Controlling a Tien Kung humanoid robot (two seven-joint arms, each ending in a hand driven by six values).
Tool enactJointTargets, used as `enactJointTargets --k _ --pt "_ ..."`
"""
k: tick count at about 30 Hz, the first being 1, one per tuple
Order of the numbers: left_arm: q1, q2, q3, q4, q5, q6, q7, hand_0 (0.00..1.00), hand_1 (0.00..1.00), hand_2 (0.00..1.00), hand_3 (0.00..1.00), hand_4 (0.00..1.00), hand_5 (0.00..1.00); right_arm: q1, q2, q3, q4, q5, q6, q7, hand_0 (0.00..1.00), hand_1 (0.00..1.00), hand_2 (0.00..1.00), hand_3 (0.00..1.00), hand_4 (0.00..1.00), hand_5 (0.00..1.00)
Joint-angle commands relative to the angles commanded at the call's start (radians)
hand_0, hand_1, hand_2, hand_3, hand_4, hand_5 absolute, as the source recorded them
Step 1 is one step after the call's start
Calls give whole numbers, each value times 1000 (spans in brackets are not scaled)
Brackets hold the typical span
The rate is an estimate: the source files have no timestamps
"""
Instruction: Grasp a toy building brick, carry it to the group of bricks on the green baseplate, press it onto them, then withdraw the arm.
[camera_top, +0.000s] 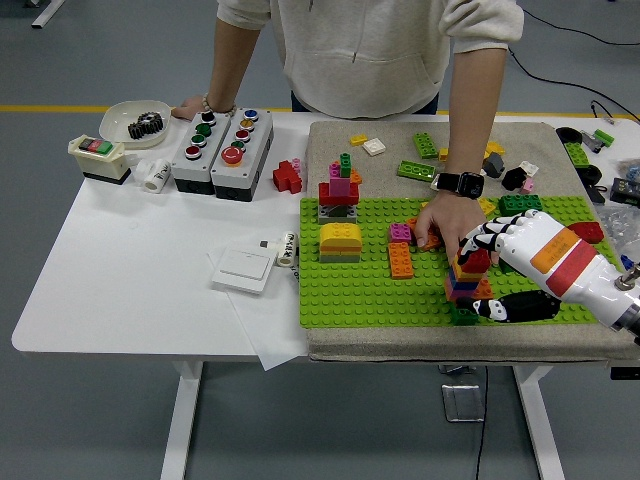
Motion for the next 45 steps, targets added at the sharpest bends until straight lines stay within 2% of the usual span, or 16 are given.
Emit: enactJointTargets --k 25,45 --pt "4 0 -9 0 18 -1 7 737 727 722 590 637 665 -5 5 -29 -20 3 13 0 332 519 610 541 825 546" --pt "0 0 -1 0 4 -1 1 738 726 719 589 638 663 -17 2 22 2 8 -4 4 327 516 608 540 823 543"
